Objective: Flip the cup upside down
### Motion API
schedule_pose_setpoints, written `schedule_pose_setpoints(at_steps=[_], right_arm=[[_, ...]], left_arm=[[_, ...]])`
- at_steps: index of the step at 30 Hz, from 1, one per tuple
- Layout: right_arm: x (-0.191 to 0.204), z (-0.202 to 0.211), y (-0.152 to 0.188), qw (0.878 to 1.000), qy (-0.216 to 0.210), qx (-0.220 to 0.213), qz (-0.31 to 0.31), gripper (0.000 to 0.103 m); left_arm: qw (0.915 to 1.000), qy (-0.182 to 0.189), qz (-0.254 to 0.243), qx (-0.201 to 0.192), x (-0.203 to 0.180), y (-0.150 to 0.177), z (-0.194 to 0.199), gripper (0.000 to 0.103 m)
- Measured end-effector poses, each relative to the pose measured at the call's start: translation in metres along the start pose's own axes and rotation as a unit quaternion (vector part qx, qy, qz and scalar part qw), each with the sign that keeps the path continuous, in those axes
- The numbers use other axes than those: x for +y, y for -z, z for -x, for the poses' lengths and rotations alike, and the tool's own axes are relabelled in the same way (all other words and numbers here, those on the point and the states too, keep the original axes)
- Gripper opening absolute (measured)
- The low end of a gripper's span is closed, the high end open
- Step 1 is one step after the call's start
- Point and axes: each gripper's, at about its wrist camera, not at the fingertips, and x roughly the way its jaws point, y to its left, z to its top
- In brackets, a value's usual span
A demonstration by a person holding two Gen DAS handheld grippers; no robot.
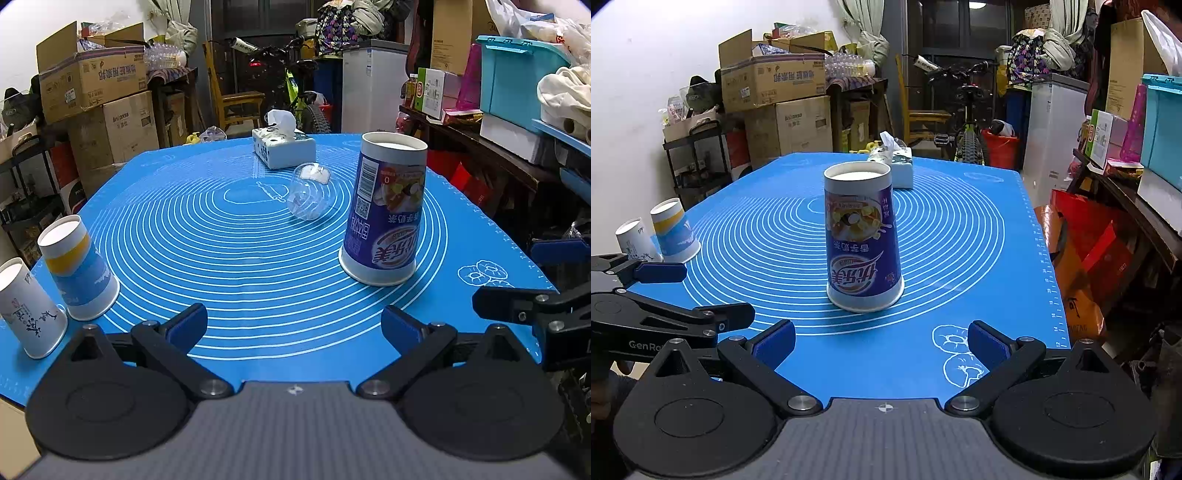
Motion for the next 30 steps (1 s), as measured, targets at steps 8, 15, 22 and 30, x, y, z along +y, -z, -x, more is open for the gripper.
schedule_pose_setpoints(at_steps=[8,15,22,30], right_arm=[[0.001,-0.0013,0.0002,1.0,0.001,0.001,0.001,0.099],[0.0015,-0.0023,0.0012,1.0,0.001,0.003,0.002,0.099],[0.0023,-0.0033,0.0012,1.0,0.001,0.004,0.002,0.099],[0.0026,-0.0046,0.0012,1.0,0.001,0.006,0.003,0.099]], left_arm=[[1.0,0.0,0.0,0.002,-0.0006,0.0011,-0.0014,0.099],[1.0,0.002,0.0,0.004,-0.0005,0.0012,-0.0023,0.099],[1.0,0.004,-0.001,0.005,-0.0024,0.0017,-0.0028,0.099],[1.0,0.003,-0.004,0.006,-0.0035,0.0015,-0.0034,0.099]])
